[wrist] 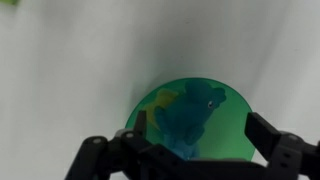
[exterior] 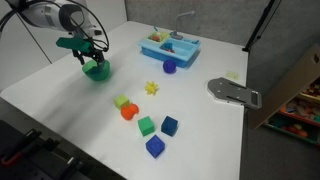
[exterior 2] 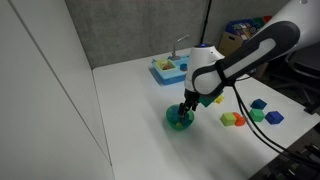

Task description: Remove a blue toy from the green bowl and place it on top of the light green block

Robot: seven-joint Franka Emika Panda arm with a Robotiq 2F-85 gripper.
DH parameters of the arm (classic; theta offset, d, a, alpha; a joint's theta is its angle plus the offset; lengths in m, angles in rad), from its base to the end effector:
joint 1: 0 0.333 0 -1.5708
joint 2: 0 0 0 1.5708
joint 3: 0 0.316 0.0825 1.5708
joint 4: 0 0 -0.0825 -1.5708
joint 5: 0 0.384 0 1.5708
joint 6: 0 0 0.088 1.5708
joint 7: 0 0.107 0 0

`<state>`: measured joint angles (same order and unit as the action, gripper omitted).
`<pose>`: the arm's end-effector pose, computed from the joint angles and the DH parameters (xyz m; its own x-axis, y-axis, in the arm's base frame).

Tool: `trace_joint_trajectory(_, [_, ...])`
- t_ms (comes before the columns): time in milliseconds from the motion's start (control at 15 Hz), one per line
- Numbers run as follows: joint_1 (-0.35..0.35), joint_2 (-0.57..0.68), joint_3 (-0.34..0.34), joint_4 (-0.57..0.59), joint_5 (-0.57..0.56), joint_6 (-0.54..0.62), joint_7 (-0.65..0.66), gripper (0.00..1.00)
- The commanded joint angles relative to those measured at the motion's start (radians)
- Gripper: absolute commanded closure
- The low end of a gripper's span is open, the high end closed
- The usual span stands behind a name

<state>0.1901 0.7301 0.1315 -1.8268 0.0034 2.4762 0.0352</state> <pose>0.6017 0.1972 0.1285 0.9641 0.2536 -0.0794 0.2467 -0.9652 -0.0866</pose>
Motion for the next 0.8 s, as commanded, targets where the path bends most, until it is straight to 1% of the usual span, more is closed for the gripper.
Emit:
trace_joint_trajectory(0, [-0.025,0.033,0.025,0.022,0.027,0.035,-0.04,0.0])
trace_joint_trajectory(400, [-0.048,0.065,0.056,0.024,0.025,0.116,-0.103,0.0])
trace_joint_trajectory(533, [-0.055,0.074,0.063,0.023,0.025,0.124,-0.116,0.0])
trace_joint_trajectory(733, [-0.054,0.08,0.056,0.022,0.018,0.124,-0.114,0.0])
